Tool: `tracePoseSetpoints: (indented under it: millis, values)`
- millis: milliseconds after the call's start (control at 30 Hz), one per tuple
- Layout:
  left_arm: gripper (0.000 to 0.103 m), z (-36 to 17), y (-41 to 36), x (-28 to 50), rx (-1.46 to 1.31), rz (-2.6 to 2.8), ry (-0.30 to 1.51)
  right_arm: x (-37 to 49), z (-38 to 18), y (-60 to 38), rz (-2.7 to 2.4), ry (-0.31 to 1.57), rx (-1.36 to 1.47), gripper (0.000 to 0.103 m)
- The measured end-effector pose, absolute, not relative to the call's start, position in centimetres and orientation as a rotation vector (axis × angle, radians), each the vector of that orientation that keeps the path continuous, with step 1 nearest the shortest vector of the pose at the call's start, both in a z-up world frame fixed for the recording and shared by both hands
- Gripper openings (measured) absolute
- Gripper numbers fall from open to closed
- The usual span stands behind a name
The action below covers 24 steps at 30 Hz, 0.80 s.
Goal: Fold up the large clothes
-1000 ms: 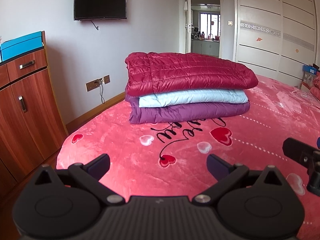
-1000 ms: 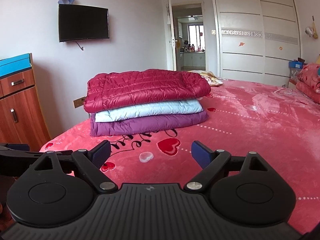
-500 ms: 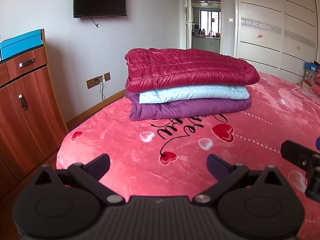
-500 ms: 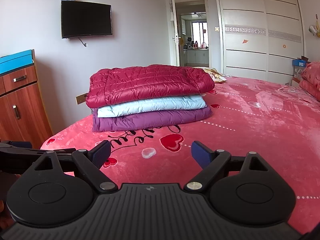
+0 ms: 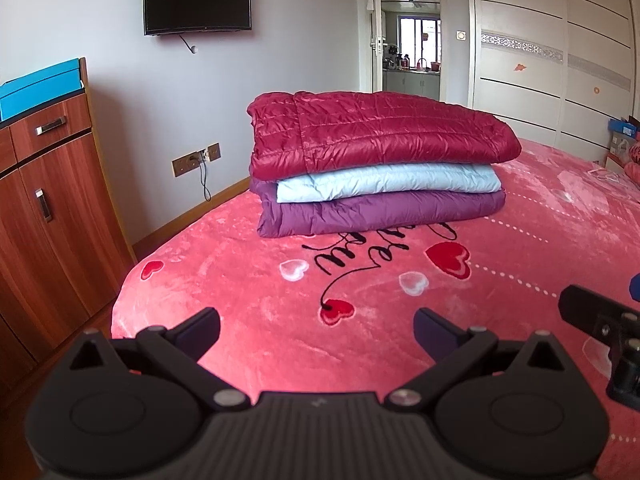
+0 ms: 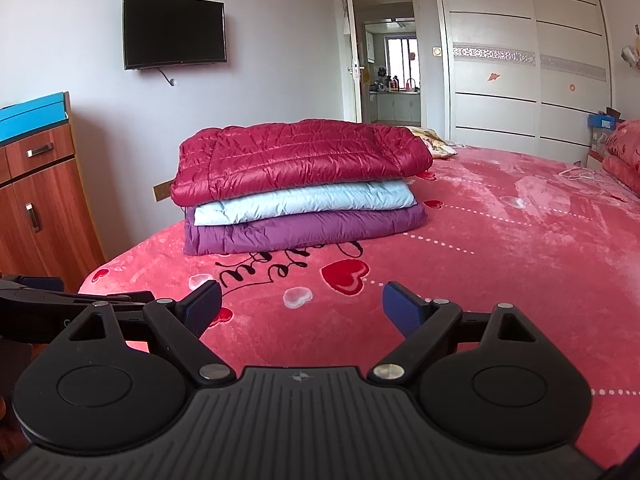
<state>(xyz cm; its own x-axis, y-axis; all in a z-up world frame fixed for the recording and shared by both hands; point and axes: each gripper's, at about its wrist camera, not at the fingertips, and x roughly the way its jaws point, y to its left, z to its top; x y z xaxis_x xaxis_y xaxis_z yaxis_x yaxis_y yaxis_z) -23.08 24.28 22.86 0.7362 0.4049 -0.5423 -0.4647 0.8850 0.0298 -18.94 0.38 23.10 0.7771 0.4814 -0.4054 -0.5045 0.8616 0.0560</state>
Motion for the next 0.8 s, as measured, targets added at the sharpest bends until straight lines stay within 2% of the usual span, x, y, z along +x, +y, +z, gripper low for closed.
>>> tracePoseSetpoints:
  millis: [800]
  values:
    - [0.102, 21.8, 22.7, -20.9, -0.077, 0.416, 0.584, -17.6, 22.3, -0.3, 0.524, 0.465, -0.033, 0.103]
